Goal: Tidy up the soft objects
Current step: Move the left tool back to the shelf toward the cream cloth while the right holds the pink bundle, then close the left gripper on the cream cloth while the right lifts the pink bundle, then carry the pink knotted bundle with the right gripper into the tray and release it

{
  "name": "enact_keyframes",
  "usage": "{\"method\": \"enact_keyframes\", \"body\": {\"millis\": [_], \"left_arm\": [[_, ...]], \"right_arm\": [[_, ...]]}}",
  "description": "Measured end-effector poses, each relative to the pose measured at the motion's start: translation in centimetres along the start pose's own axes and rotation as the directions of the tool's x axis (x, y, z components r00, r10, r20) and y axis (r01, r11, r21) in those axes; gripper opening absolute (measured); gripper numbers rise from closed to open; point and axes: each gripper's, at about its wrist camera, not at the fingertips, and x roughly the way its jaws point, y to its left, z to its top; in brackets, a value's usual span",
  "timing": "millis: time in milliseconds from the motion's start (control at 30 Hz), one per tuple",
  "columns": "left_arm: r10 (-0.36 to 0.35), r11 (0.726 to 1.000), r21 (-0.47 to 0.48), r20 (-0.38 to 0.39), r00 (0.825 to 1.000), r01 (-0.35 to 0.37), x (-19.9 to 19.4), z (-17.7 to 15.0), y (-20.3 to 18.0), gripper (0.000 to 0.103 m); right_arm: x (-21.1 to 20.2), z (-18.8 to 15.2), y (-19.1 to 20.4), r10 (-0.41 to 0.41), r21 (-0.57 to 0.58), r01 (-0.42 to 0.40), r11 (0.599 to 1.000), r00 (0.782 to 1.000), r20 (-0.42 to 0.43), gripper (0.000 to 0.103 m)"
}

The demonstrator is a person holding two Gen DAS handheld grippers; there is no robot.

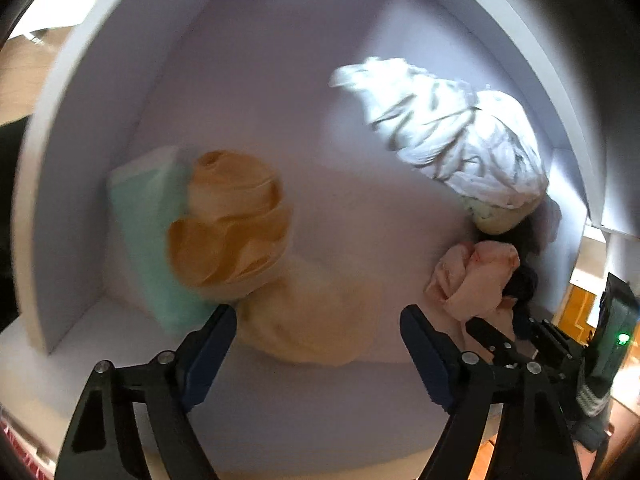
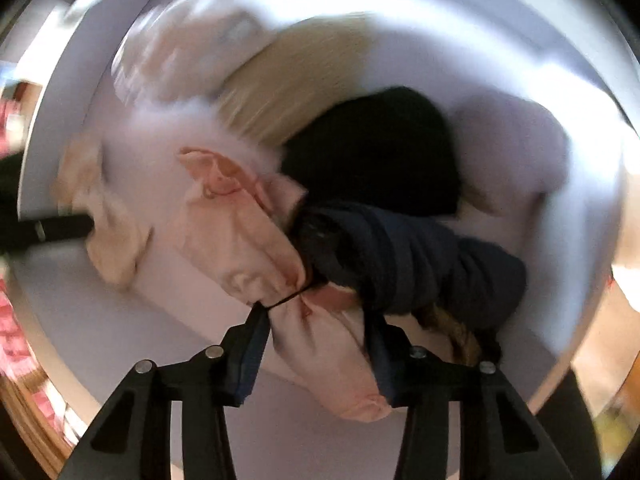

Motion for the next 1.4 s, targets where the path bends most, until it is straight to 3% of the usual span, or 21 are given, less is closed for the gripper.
{"method": "enact_keyframes", "body": {"millis": [200,500,600,700,933,1033,1200,1233,1300,1400], "left_arm": [[-0.022,0.997,0.073,-0.019,1.000,0.023,1.1,1.4,-1.2,0.086],[0.049,0.996,0.076,-0.008,0.999,-0.048,0.1,-0.5,-2.4,0.086],[0.077,0.996,0.042,-0.039,0.996,-0.075,1.4,-0.3,-2.0,0.081],[0.047,0.999,0.015,-0.052,0.998,-0.046,2.3,0.0,-1.6,0.073],[0.062,0.993,0.101,-0.014,0.998,-0.060,2.5,1.3,-3.1,0.067],[0.070,0.988,0.135,0.009,0.998,-0.070,2.5,1.5,-4.2,0.066],[0.082,0.986,0.144,0.033,0.996,-0.086,1.9,2.0,-5.8,0.066],[0.097,0.983,0.150,0.042,0.994,-0.102,2.1,2.0,-5.9,0.065],[0.125,0.977,0.168,0.061,0.990,-0.134,1.4,1.6,-5.8,0.052],[0.138,0.972,0.181,0.069,0.988,-0.148,1.3,1.9,-6.0,0.049]], "right_arm": [[-0.3,-1.3,1.0,-0.005,-0.125,0.003,0.992,1.000,-0.018,0.047],[1.9,-2.6,7.0,-0.150,-0.294,0.128,0.947,0.987,-0.056,0.049],[1.5,-2.6,6.9,-0.119,-0.239,0.104,0.965,0.992,-0.049,0.039],[0.1,-2.9,5.1,-0.050,-0.148,0.045,0.988,0.998,-0.032,0.036],[-2.9,-3.4,3.7,0.077,-0.027,-0.077,0.997,0.997,0.030,0.034],[-4.8,-3.4,0.6,0.085,-0.006,-0.085,0.996,0.995,0.056,0.034],[-8.6,-4.4,-1.0,0.080,-0.017,-0.078,0.997,0.993,0.088,0.034],[-9.0,-4.7,-1.0,0.075,-0.023,-0.074,0.997,0.993,0.092,0.034],[-8.8,-4.7,-0.8,0.072,-0.031,-0.069,0.997,0.992,0.099,0.034],[-10.4,-5.1,-0.1,0.069,-0.048,-0.064,0.997,0.991,0.118,0.034]]}}
